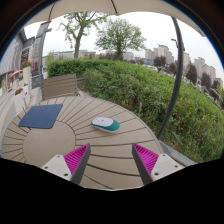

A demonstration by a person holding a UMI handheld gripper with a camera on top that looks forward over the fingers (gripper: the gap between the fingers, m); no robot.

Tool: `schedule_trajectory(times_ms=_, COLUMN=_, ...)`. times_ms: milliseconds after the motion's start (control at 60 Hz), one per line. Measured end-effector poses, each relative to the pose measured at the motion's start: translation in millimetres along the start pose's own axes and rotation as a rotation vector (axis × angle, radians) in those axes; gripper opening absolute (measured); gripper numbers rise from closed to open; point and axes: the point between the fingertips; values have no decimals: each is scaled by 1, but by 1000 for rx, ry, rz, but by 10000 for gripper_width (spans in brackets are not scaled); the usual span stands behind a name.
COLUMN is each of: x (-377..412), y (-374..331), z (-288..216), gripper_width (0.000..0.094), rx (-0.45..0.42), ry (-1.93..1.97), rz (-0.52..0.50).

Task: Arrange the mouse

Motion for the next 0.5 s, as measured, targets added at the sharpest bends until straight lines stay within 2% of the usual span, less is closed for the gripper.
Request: schedule_trajectory(times_ms=500, x=2, y=131, z=-31, gripper_width=855, rx=65, ry=-17, rz=-30)
Point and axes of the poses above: the point between the fingertips, and its own axes, seen from behind it with the camera up: x to the left, z down, y forward, the way the camera looks, and after that the axes turned 11 degrees about y, right-handed
